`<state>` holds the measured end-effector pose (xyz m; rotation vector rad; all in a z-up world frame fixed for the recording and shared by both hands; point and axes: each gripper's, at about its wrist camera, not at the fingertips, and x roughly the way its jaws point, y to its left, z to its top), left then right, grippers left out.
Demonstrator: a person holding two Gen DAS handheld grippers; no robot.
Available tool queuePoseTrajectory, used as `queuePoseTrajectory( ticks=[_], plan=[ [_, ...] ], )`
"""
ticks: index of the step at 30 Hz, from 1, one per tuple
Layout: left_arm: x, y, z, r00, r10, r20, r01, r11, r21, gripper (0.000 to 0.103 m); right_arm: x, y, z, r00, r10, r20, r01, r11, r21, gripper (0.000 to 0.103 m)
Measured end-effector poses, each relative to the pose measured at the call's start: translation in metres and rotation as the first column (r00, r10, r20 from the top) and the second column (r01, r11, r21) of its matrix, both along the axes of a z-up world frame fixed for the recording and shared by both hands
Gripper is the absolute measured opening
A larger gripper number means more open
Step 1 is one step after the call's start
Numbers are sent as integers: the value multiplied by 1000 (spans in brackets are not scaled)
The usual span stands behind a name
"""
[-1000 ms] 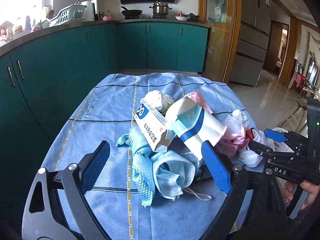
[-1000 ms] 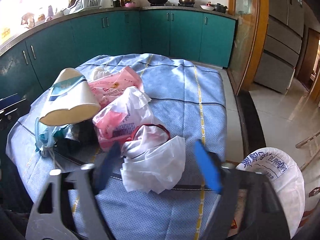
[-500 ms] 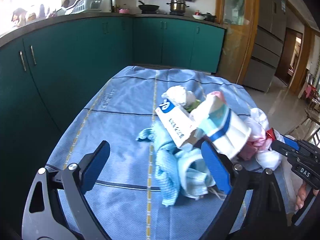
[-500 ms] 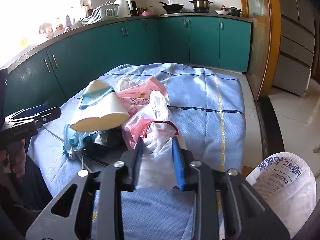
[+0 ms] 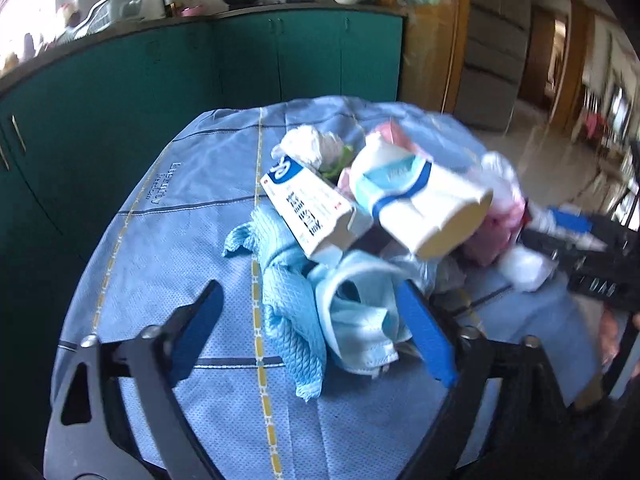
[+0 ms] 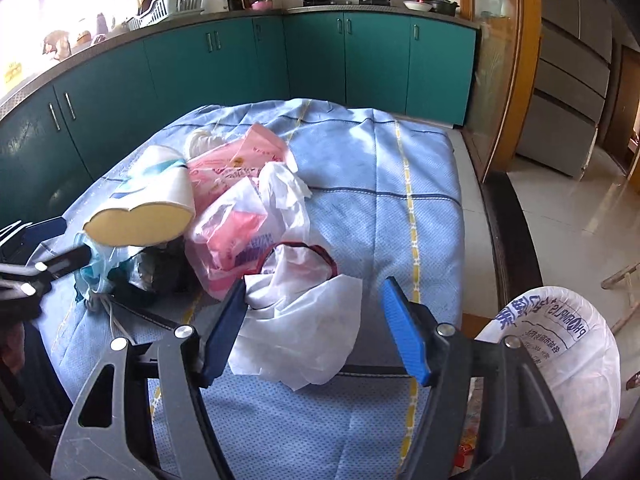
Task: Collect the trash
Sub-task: 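Grasp the light blue face mask with the left tool while the right tool holds the white bag, then lift the face mask with the left tool while the right tool holds the white bag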
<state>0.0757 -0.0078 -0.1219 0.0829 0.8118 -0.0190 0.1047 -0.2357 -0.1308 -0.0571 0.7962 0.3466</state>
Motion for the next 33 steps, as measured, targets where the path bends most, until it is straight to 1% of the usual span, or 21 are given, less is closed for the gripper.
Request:
queuePoseTrajectory(
  ticks=[1, 2, 4, 6, 7, 8, 10, 11, 14, 16, 19, 24, 29, 33],
  plan=[
    [1, -2, -3, 1000, -14, -16, 14, 1000, 3, 70, 0, 1, -1, 1000, 4, -2, -4, 1000, -1, 68],
    [1, -2, -6, 999, -23, -30, 23, 1000, -11, 58, 0, 1, -2, 1000, 9, -2, -9, 1000, -2, 68],
    [4, 3, -13, 997, -26, -68, 21, 998, -62, 44, -1, 3, -2, 1000, 16, -3, -16, 1000, -2, 68],
    [3, 7, -13, 997, -25, -68, 19, 996, -85, 35, -2, 3, -2, 1000, 27, -4, -27, 1000, 5, 66],
    [2, 8, -11, 998, -25, -59, 20, 996, -84, 29, -3, 4, -1, 999, 34, 1, -34, 999, 11, 58],
    [0, 9, -7, 999, -26, -44, 22, 997, -80, 23, -4, 4, 0, 999, 41, 3, -41, 999, 16, 47],
    [-3, 10, 1, 1000, -23, -15, 22, 997, -68, 16, -6, 4, 2, 998, 61, 5, -61, 997, 39, 38],
    [-4, 11, 5, 1000, -20, -1, 20, 998, -58, 14, -7, 4, 3, 998, 66, 8, -66, 997, 43, 33],
    [-7, 15, 12, 1000, -9, 17, 9, 998, -55, 9, -10, 6, 6, 996, 81, 23, -82, 995, 53, 29],
    [-10, 17, 17, 999, -3, 32, 5, 998, -66, 7, -12, 5, 10, 996, 84, 38, -86, 994, 68, 29],
    [-15, 18, 26, 998, 0, 65, 5, 998, -63, 6, -18, 2, 18, 994, 84, 76, -92, 991, 99, 29],
    [-24, 23, 46, 992, 4, 128, 4, 998, -65, 6, -28, -5, 31, 986, 83, 143, -106, 981, 165, 29],
    [-27, 29, 60, 986, 21, 168, -8, 997, -74, 6, -30, -2, 33, 983, 100, 156, -127, 977, 170, 29],
    [-27, 32, 63, 984, 35, 173, -21, 997, -78, 6, -32, 2, 33, 980, 114, 161, -140, 977, 163, 29]
  ],
)
